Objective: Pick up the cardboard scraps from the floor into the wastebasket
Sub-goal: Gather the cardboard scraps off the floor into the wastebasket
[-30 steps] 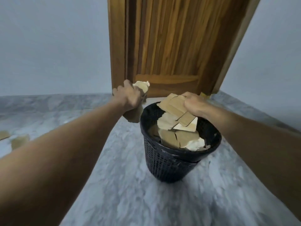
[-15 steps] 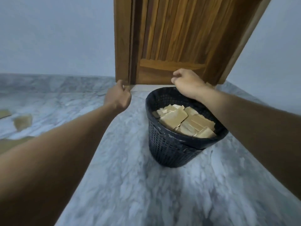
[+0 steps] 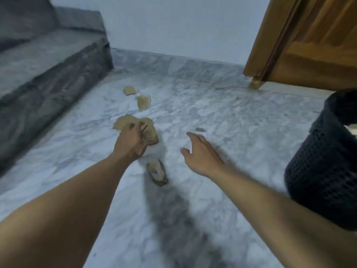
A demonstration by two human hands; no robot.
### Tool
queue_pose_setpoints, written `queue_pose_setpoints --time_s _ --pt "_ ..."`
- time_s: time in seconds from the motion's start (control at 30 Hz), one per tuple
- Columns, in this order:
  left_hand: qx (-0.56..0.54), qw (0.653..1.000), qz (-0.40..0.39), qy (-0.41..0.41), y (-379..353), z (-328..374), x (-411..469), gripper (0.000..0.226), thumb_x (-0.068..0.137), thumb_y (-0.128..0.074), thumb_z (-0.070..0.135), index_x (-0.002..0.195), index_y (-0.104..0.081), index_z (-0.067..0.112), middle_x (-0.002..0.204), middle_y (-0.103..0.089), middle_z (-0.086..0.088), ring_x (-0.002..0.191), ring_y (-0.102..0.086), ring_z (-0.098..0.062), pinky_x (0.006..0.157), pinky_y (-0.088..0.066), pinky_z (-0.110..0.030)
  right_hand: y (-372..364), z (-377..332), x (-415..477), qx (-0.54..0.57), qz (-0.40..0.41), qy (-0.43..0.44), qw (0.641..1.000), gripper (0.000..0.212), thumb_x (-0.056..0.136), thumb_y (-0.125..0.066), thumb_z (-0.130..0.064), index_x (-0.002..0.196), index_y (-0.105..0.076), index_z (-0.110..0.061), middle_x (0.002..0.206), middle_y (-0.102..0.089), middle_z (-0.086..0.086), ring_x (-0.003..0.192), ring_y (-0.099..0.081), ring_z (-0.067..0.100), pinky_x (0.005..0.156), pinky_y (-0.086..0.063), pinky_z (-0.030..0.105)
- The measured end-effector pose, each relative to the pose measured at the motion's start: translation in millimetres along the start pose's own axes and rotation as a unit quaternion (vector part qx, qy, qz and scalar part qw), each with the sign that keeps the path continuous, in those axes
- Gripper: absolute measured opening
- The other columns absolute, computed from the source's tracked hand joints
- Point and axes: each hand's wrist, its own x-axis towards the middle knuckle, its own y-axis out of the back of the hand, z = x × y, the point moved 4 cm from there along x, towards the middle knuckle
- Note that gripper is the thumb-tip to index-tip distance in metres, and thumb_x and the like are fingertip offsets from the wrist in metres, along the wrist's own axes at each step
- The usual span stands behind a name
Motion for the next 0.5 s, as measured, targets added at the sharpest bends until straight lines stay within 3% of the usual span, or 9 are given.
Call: queue_pose_setpoints --time_s 0.1,0.2,0.3,0.33,0.4,0.5 --pt "0.017 0.999 0.008 0.027 -12 -42 21 0.071 0.089 -0.040 0.041 0.150 -0.039 0.007 0.145 -0.044 -0.027 0.133 -0.042 -0.044 0.101 -0.043 -0.052 -78 -15 16 -0.047 -0.059 0.025 0.997 0.071 0.107 -0.036 -0.043 0.163 0.002 -0.024 0.171 0.004 0.007 0.157 0.006 0.028 0.125 -0.003 0.053" --pt "0.013 0.999 0.025 0.039 -26 -66 56 0.066 0.099 -0.038 0.052 0.156 -0.031 0.018 0.155 -0.036 -0.020 0.142 -0.033 -0.040 0.114 -0.033 -0.053 -123 -28 48 -0.102 -0.036 0.043 0.993 0.068 0.107 -0.025 -0.046 0.162 0.007 -0.024 0.171 0.008 0.007 0.156 0.013 0.029 0.122 0.009 0.059" --pt "0.063 0.993 -0.039 0.093 -49 -92 87 0.090 0.082 -0.017 0.090 0.155 -0.026 0.037 0.165 -0.017 -0.010 0.150 -0.013 -0.035 0.117 -0.015 -0.063 -126 -30 94 -0.155 0.056 0.026 0.986 0.062 0.105 -0.016 -0.048 0.161 -0.006 -0.024 0.163 -0.019 0.009 0.152 -0.007 0.033 0.118 0.002 0.068" --pt "0.097 0.988 -0.055 0.108 -54 -100 94 0.093 0.078 -0.017 0.093 0.152 -0.026 0.039 0.165 -0.013 -0.010 0.151 -0.009 -0.036 0.116 -0.011 -0.065 -121 -29 112 -0.161 0.082 0.016 0.983 0.061 0.104 -0.018 -0.047 0.160 -0.009 -0.024 0.157 -0.026 0.008 0.149 -0.014 0.033 0.118 -0.002 0.069" --pt "0.132 0.982 -0.033 0.128 -53 -119 106 0.080 0.085 -0.027 0.084 0.150 -0.027 0.036 0.164 -0.013 -0.012 0.150 -0.007 -0.037 0.115 -0.007 -0.066 -109 -26 151 -0.155 0.104 0.005 0.982 0.061 0.106 -0.022 -0.047 0.160 -0.008 -0.024 0.154 -0.026 0.009 0.147 -0.017 0.031 0.118 -0.004 0.068" --pt "0.157 0.980 0.028 0.121 -34 -148 126 0.060 0.097 -0.034 0.059 0.146 -0.035 0.026 0.156 -0.027 -0.016 0.148 -0.014 -0.038 0.115 -0.012 -0.066 -95 -28 215 -0.152 0.112 0.021 0.982 0.062 0.107 -0.021 -0.048 0.161 -0.005 -0.023 0.160 -0.016 0.010 0.151 -0.009 0.029 0.120 -0.003 0.066"
